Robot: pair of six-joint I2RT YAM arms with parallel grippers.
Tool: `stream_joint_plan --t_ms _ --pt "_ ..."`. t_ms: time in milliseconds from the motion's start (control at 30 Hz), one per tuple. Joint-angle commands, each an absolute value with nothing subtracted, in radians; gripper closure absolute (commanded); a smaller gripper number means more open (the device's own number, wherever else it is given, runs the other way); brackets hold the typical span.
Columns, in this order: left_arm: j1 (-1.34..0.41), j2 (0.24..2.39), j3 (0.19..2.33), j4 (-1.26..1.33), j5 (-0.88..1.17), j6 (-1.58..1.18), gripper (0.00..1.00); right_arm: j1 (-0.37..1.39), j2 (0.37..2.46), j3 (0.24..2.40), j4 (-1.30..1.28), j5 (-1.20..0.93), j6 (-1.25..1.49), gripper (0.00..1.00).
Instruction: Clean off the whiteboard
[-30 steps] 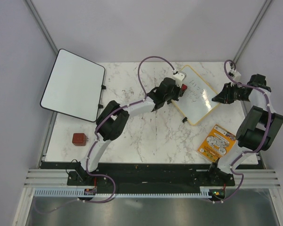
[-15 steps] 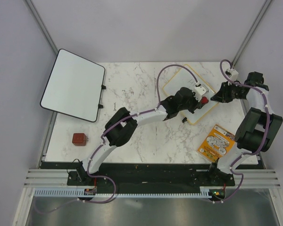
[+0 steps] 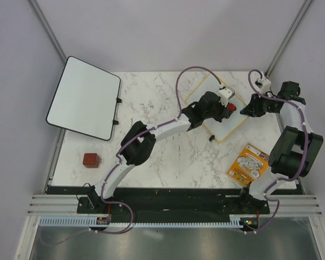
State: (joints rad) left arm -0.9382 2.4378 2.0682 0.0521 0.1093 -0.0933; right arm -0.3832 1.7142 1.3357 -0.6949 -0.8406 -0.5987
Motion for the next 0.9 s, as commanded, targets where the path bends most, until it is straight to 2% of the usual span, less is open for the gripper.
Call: stream_joint_plan --t_ms 0,167,300,633,867 --pt "-0.827 2.482 2.092 -0.054 -0.02 -0.181 0.98 -0.321 1.709 1.27 -0.868 -0.738 -0.776 1.0" --pt "-0.769 2.488 2.089 -0.11 -0.037 -0.261 0.98 -0.321 1.684 1.27 -0.885 -0.744 -0.788 1.0" --pt "-0.753 2.506 2.124 -0.129 0.049 -0.275 0.98 -0.321 1.677 1.272 -0.894 -0.744 -0.793 1.0" --pt "-0.935 2.468 2.088 -0.146 0.182 -0.157 0.98 -0.322 1.669 1.278 -0.911 -0.744 -0.805 1.0" --pt "-0.97 2.422 1.971 -0.072 0.222 -0.172 0.98 -0.321 1.672 1.281 -0.911 -0.742 -0.805 1.0"
